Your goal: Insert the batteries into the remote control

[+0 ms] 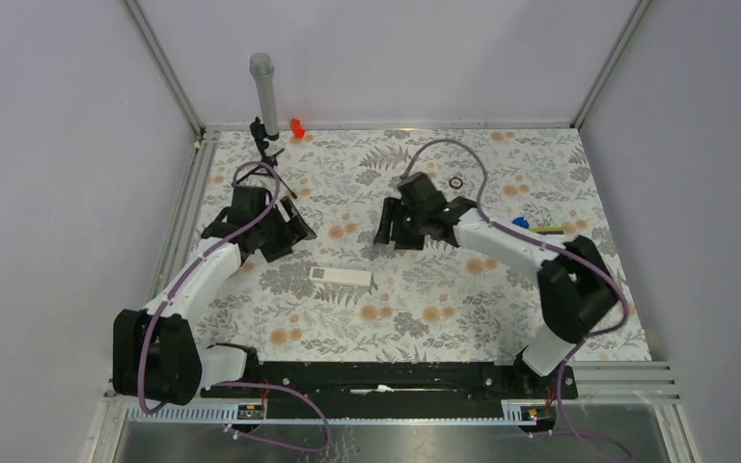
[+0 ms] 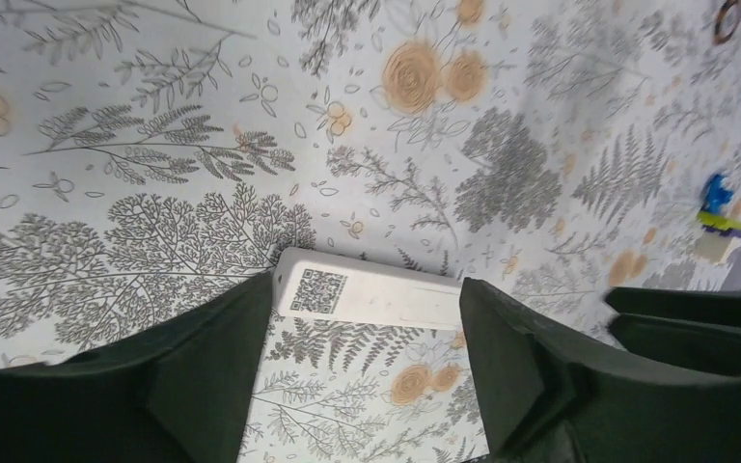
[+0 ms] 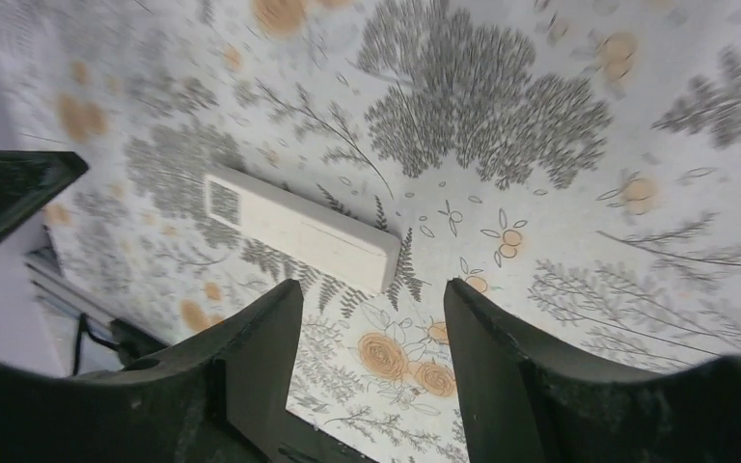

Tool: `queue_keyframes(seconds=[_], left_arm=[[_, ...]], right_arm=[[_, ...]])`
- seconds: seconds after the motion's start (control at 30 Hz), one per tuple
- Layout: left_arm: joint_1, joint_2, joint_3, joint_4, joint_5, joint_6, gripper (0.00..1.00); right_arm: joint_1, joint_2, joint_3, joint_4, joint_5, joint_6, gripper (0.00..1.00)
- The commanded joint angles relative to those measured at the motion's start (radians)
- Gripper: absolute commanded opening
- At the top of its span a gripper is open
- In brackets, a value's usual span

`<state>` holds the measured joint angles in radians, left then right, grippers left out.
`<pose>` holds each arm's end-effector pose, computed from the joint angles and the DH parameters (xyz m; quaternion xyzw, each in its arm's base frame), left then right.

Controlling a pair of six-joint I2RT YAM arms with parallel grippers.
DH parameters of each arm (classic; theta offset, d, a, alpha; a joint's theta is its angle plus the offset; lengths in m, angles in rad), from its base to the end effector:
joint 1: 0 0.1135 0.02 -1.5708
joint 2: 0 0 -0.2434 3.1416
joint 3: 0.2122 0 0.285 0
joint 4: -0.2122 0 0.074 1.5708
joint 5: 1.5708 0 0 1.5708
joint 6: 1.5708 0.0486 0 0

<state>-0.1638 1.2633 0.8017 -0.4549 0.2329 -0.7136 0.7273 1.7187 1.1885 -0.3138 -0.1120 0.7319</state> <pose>0.2905 -0.0594 0.1789 -0.2194 0.9154 -0.2352 0.2422 0.3010 0.2752 0.1737 -0.0177 0.9333 0.2756 0.2297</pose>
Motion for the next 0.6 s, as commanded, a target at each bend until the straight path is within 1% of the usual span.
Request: queue_keyframes(seconds=[0.0, 0.1, 0.13, 0.2, 0.27, 0.3, 0.33, 0.43, 0.47, 0.5, 0.57], left_arm=[[0.015, -0.086, 0.119, -0.135, -0.144, 0.085, 0.80], [0.027, -0.164, 0.200, -0.192, -0.175, 0.141, 0.88], [0.028, -0.189, 0.233, -0.214, -0.177, 0.169, 0.97], [0.027, -0.239, 0.297, -0.269, -0.210, 0.199, 0.99], [0.027, -0.289, 0.356, -0.328, -0.260, 0.211, 0.99], [0.027, -0.314, 0.383, -0.361, -0.272, 0.220, 0.99], [0.027, -0.344, 0.407, -0.376, -0.291, 0.226, 0.99], [0.027, -0.417, 0.477, -0.442, -0.367, 0.236, 0.99], [0.027, -0.441, 0.497, -0.451, -0.388, 0.240, 0.99], [0.027, -0.466, 0.513, -0.463, -0.409, 0.246, 0.99], [0.027, -0.522, 0.526, -0.467, -0.464, 0.270, 0.99]], right_arm=[[-0.055, -0.187, 0.029, -0.062, 0.016, -0.130, 0.66], [-0.087, -0.308, 0.026, -0.112, 0.116, -0.190, 0.74], [-0.097, -0.351, 0.028, -0.132, 0.168, -0.204, 0.78], [-0.110, -0.441, 0.040, -0.176, 0.292, -0.234, 0.85], [-0.111, -0.530, 0.049, -0.220, 0.446, -0.256, 0.96], [-0.111, -0.572, 0.054, -0.237, 0.537, -0.264, 0.99], [-0.111, -0.613, 0.061, -0.260, 0.589, -0.271, 0.99], [-0.111, -0.730, 0.078, -0.306, 0.807, -0.279, 1.00], [-0.111, -0.771, 0.080, -0.315, 0.841, -0.287, 1.00], [-0.111, -0.816, 0.080, -0.323, 0.915, -0.291, 1.00], [-0.111, -0.910, 0.077, -0.337, 1.011, -0.283, 1.00]])
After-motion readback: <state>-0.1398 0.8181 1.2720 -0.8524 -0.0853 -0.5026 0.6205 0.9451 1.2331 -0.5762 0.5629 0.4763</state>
